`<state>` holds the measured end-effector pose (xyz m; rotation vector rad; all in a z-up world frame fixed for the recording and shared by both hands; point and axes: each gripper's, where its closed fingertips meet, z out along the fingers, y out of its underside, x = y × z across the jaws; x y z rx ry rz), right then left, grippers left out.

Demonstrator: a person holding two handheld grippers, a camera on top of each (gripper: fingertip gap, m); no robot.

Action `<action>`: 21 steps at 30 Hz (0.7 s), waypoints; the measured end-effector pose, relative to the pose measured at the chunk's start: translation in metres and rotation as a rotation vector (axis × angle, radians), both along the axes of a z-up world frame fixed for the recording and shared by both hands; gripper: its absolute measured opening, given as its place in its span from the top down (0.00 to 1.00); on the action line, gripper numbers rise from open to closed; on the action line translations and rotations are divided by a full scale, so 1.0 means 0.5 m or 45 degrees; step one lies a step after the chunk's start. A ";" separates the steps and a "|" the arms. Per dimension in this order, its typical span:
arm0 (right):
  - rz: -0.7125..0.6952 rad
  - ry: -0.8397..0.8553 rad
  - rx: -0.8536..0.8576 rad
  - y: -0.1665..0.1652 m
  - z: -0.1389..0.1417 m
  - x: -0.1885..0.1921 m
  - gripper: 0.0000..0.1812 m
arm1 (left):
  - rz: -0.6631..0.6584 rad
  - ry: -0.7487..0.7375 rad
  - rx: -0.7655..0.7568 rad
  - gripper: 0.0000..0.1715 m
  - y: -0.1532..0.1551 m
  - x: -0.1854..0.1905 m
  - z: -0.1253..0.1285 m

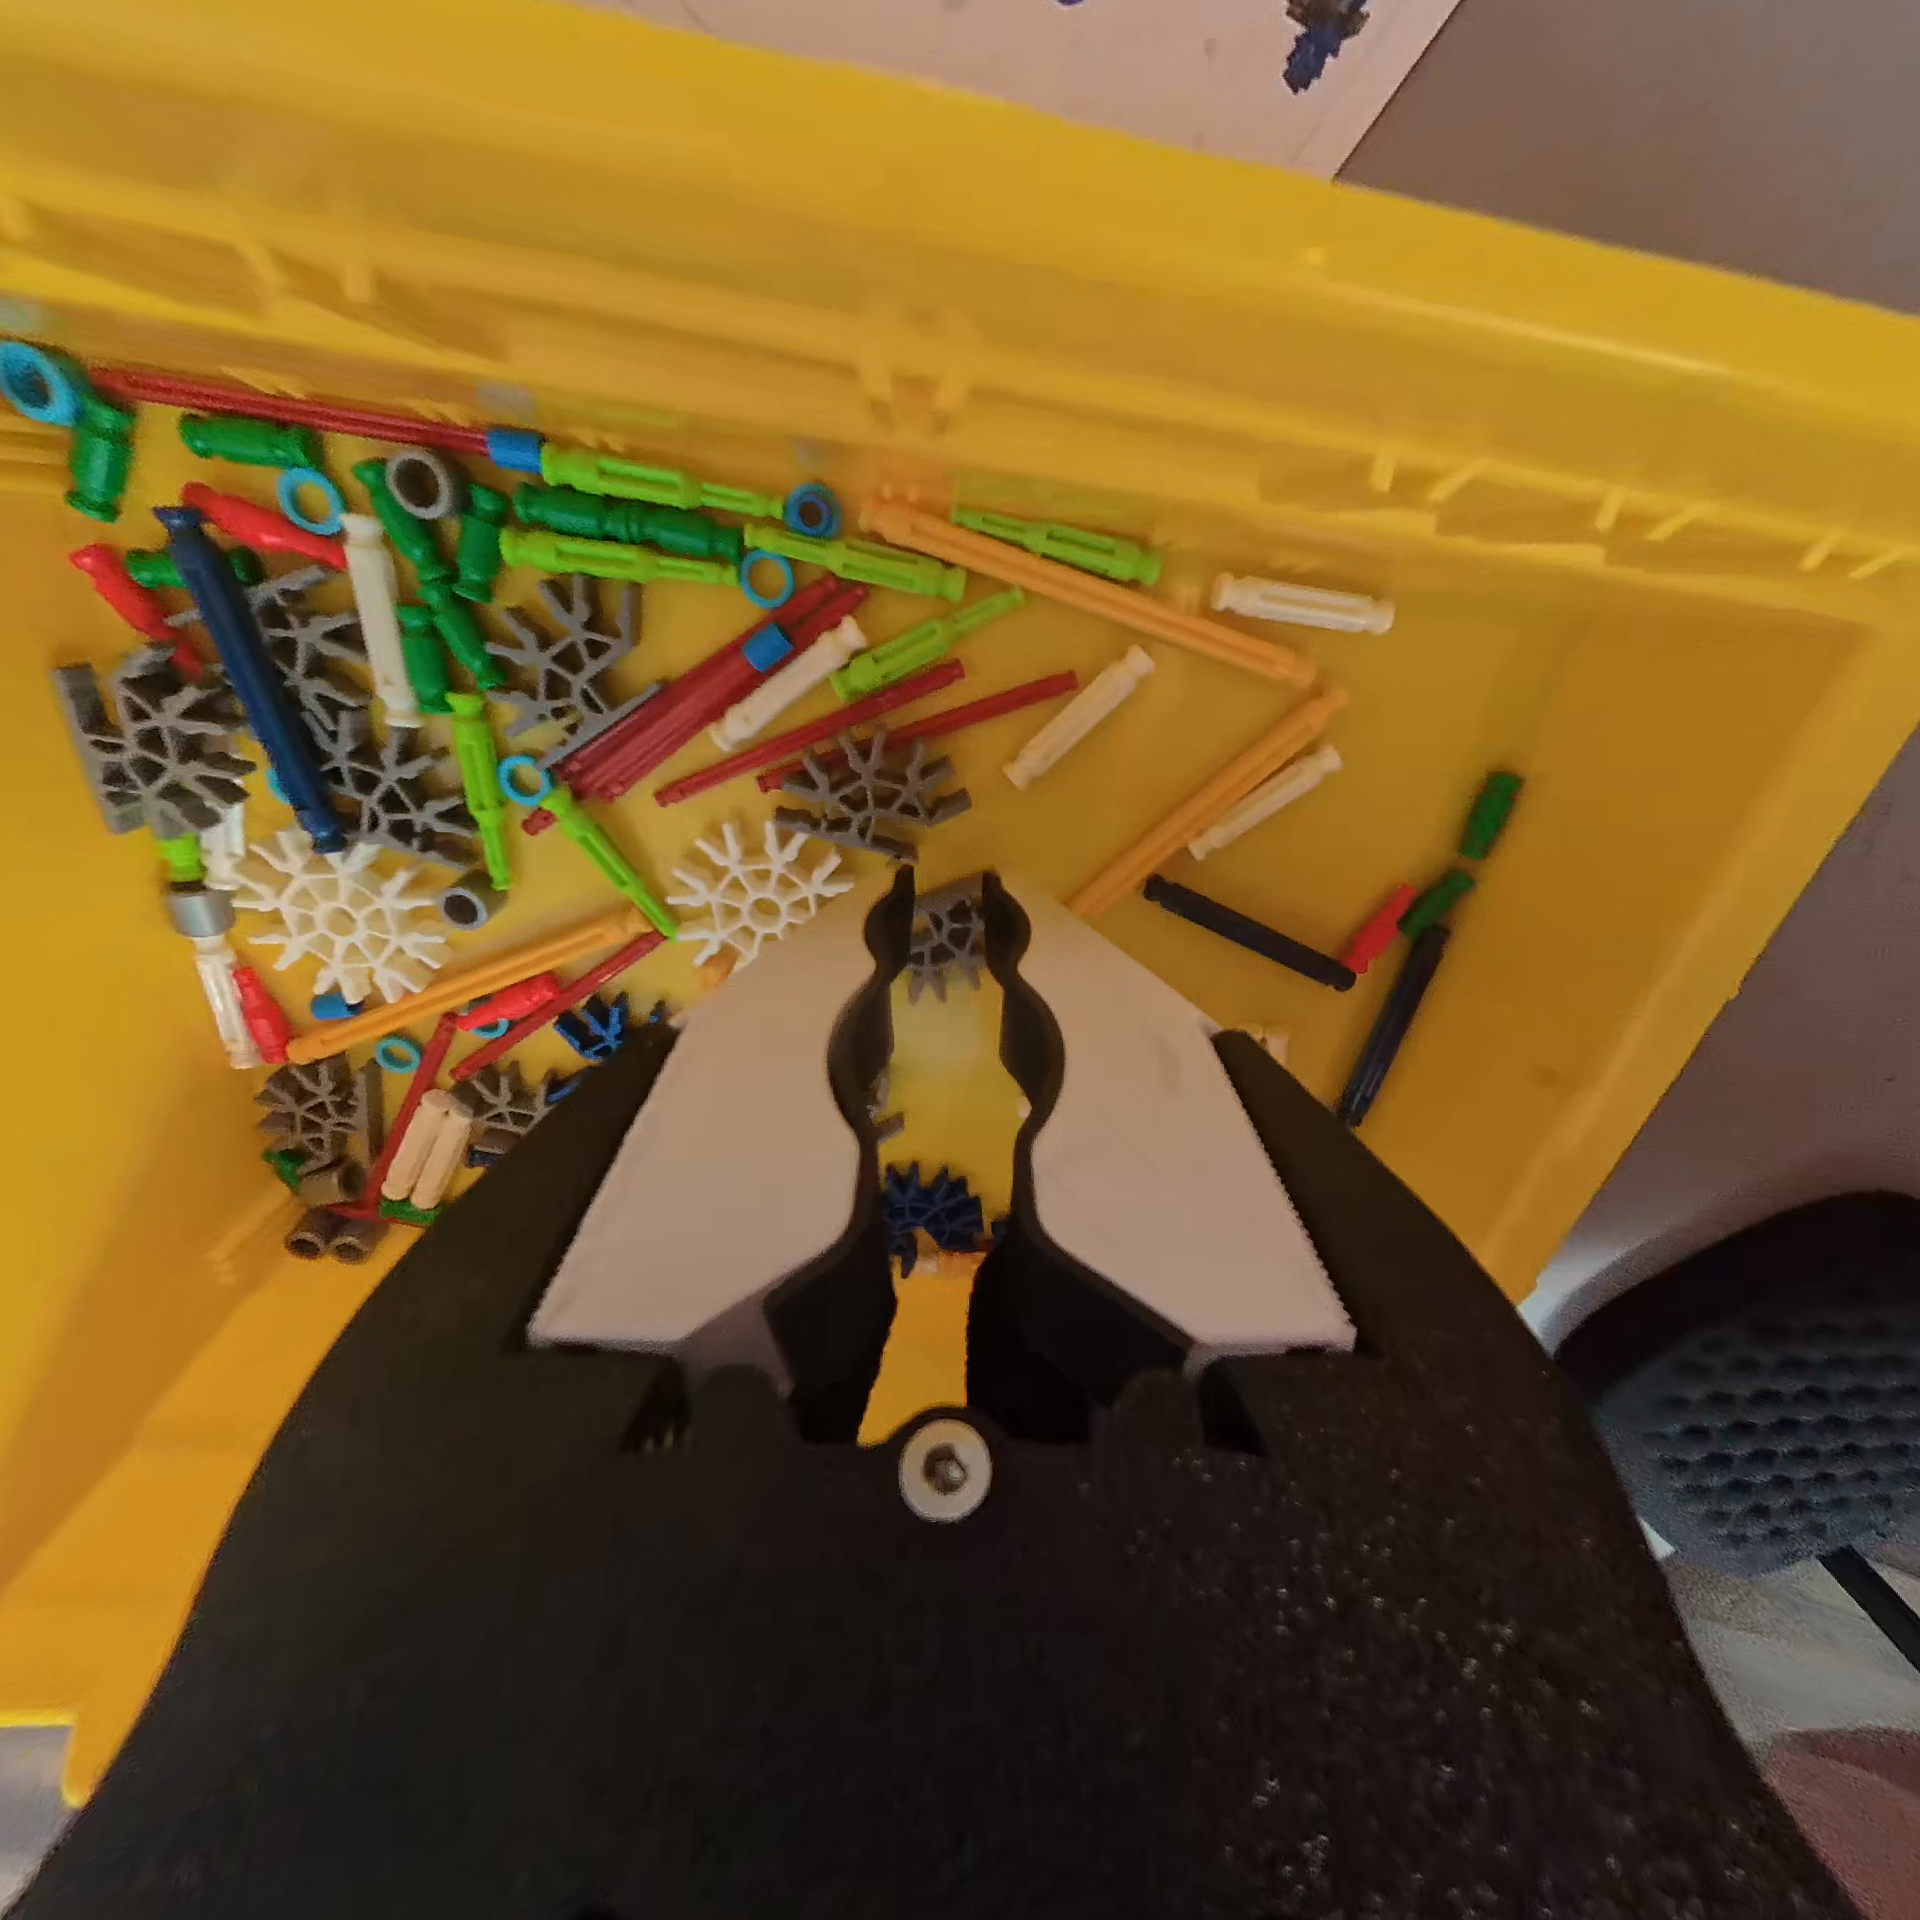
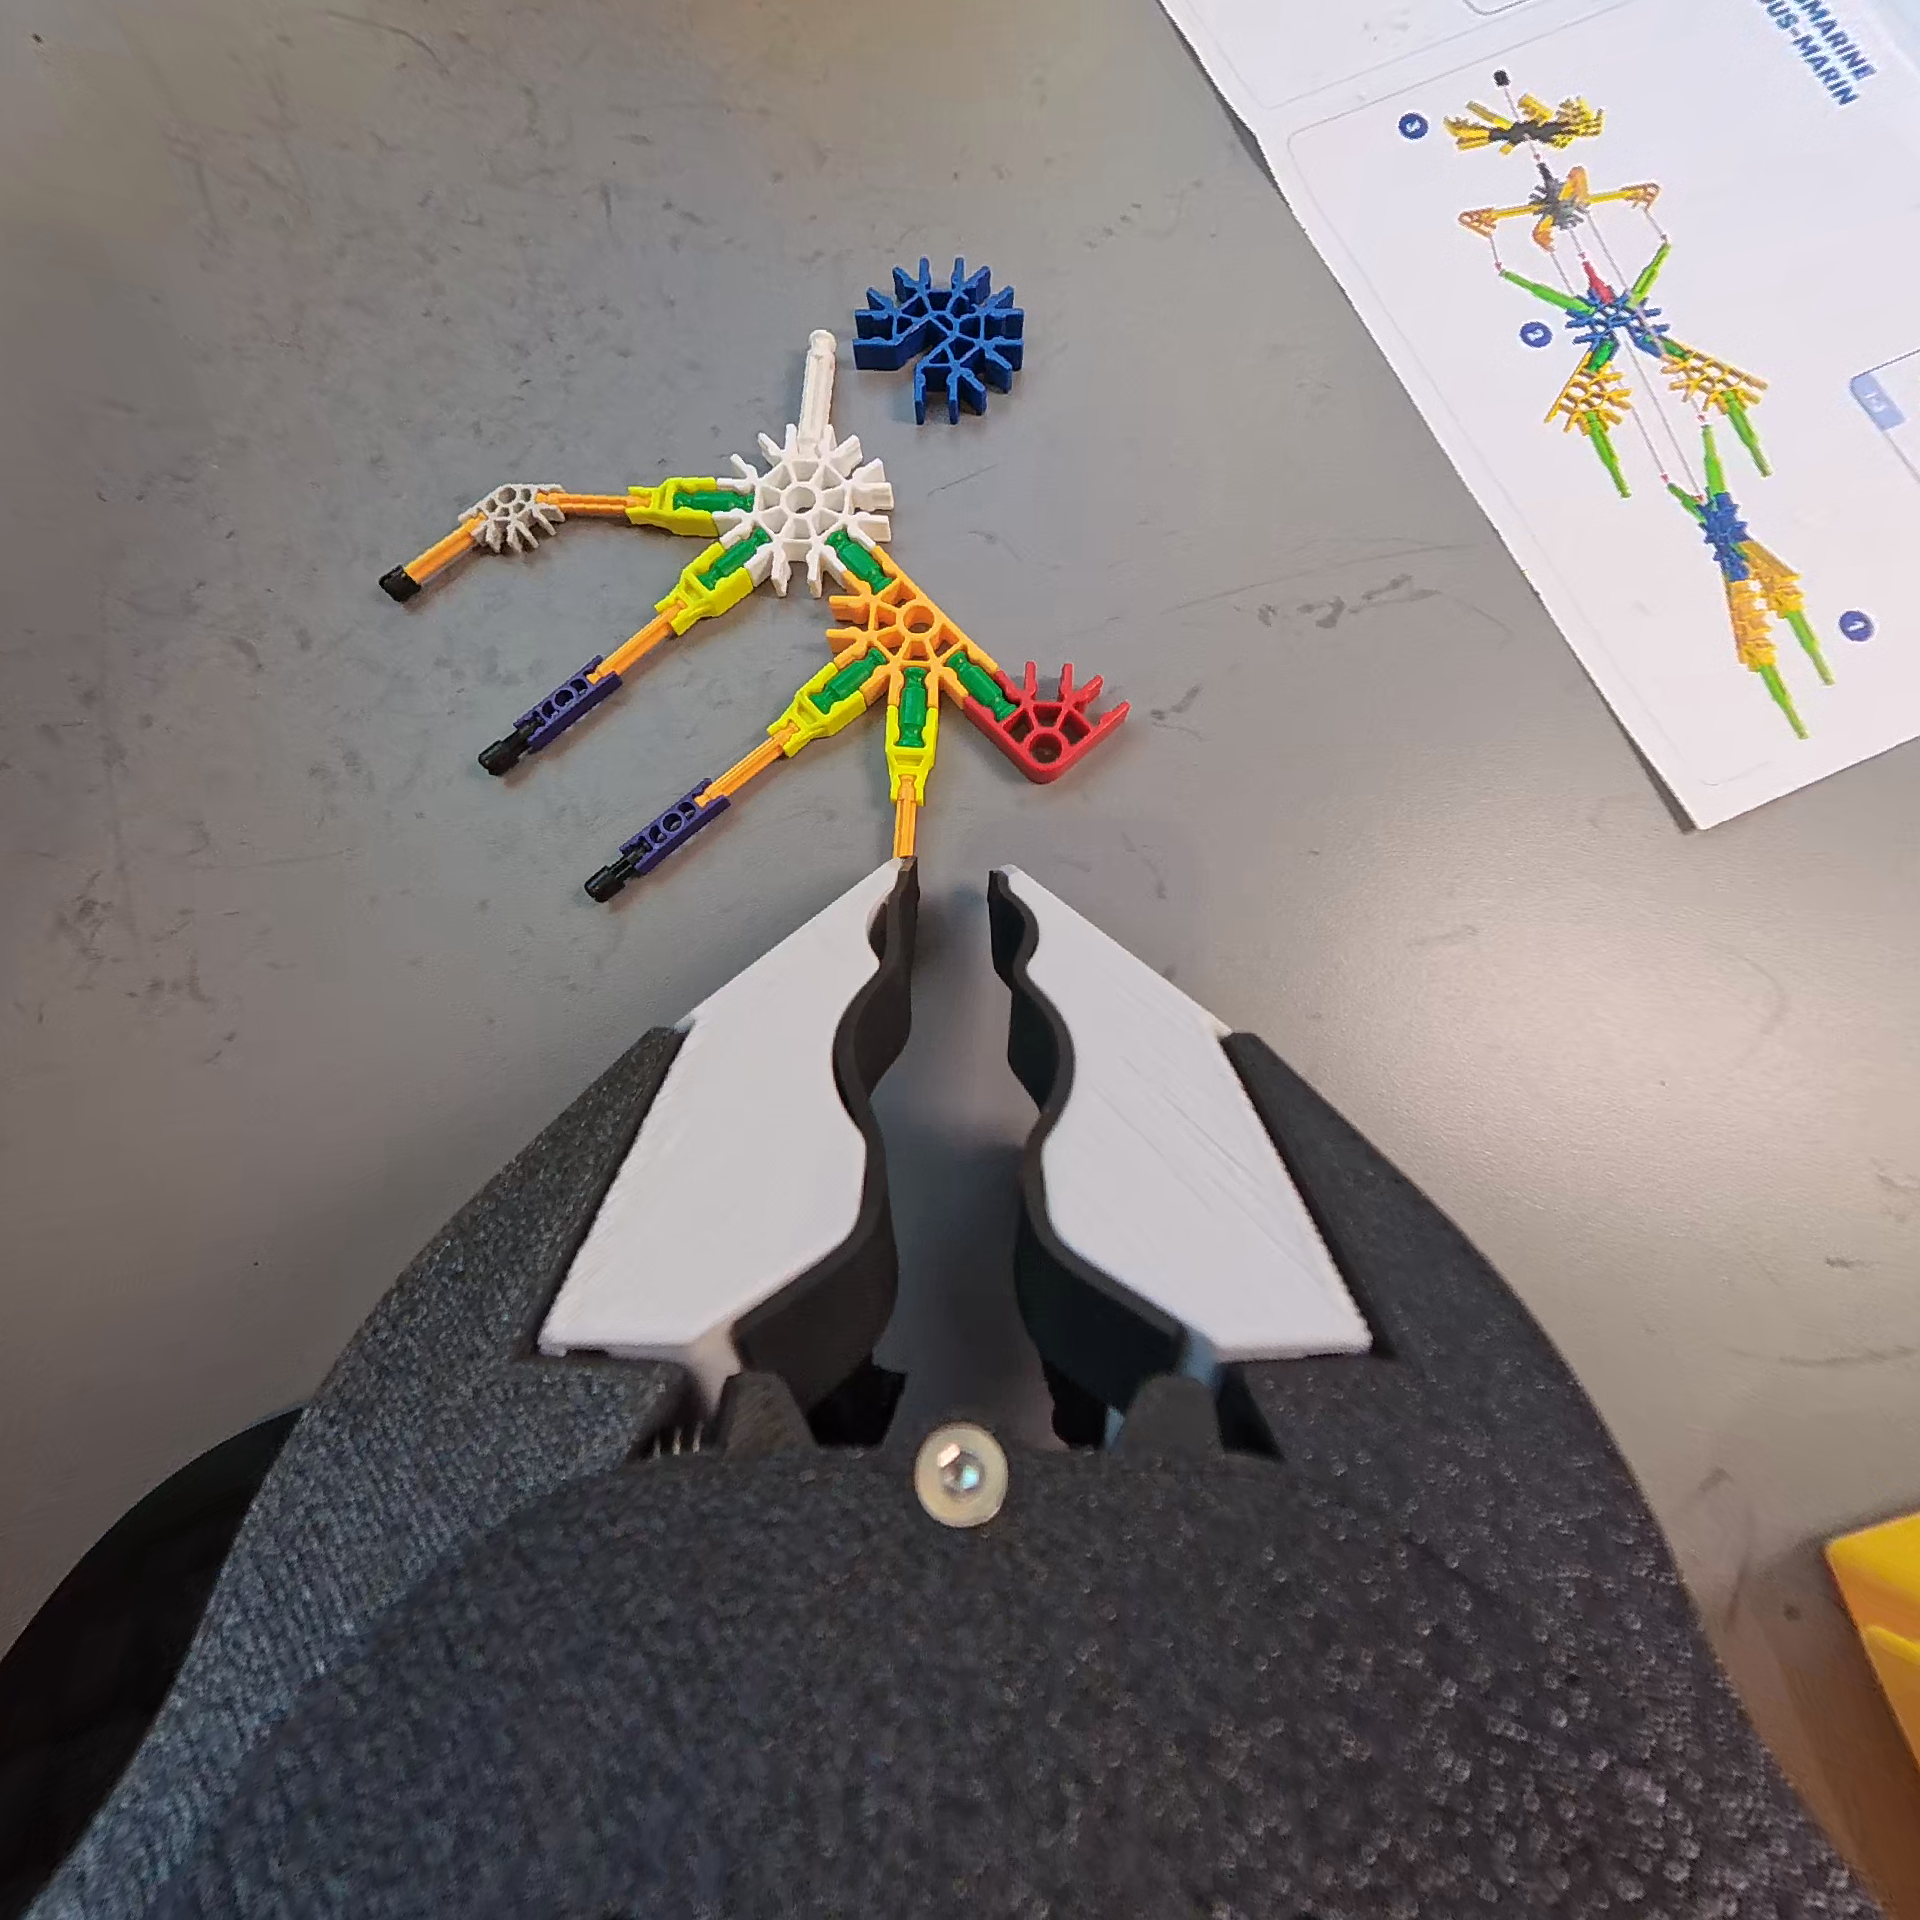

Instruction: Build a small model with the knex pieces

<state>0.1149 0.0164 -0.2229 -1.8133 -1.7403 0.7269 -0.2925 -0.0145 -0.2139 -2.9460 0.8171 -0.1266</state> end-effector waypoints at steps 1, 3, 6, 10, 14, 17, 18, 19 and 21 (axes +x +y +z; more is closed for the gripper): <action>0.001 -0.001 0.001 0.000 0.000 0.000 0.93 | 0.023 0.005 0.054 0.93 0.015 -0.004 0.006; 0.001 -0.001 0.003 0.000 0.000 0.000 0.93 | 0.073 0.028 0.191 0.93 0.055 -0.016 0.018; -0.002 0.003 -0.003 0.001 0.000 0.000 0.93 | 0.084 0.052 0.270 0.92 0.082 -0.023 0.013; -0.004 0.007 -0.007 0.002 0.000 -0.001 0.93 | 0.019 0.106 0.236 0.93 0.078 -0.019 -0.016; -0.004 0.010 -0.012 0.002 0.000 -0.001 0.93 | -0.014 0.078 0.144 0.96 0.052 -0.009 -0.020; -0.001 0.008 -0.008 0.001 0.000 0.000 0.93 | -0.045 0.097 0.109 0.97 0.037 -0.013 -0.017; -0.001 0.007 -0.007 0.001 0.000 0.000 0.93 | -0.049 0.097 0.117 0.97 0.037 -0.014 -0.012; 0.000 0.007 -0.007 0.001 0.000 -0.001 0.93 | -0.047 0.087 0.138 0.97 0.041 -0.013 -0.005; -0.001 0.009 -0.009 0.002 0.000 -0.001 0.93 | -0.038 0.064 0.194 0.96 0.055 -0.011 0.010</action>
